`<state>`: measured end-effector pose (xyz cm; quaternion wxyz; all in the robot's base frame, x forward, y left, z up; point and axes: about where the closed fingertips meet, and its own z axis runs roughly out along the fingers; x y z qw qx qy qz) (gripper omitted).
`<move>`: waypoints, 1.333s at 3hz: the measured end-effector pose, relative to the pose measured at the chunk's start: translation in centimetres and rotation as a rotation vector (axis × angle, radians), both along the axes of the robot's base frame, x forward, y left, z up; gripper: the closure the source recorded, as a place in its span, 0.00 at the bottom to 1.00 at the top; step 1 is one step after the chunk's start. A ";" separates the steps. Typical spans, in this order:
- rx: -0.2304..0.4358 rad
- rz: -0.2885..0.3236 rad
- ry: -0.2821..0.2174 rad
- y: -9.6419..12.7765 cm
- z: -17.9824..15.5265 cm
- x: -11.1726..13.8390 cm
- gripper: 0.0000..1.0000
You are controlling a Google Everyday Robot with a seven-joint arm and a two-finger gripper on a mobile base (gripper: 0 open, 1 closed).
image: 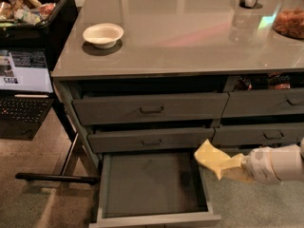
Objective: Pick sponge from bottom drawer and place on counter
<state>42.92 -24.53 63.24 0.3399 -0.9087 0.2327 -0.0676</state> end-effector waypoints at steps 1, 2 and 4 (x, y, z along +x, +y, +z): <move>0.043 -0.057 -0.137 2.7 7.1 -1.6 1.00; 0.040 -0.053 -0.133 2.6 6.9 -1.6 1.00; 0.141 -0.095 -0.367 5.2 18.8 -1.0 1.00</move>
Offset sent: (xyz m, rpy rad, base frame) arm -0.0131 0.0207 0.0537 0.0234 -0.1084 -0.0378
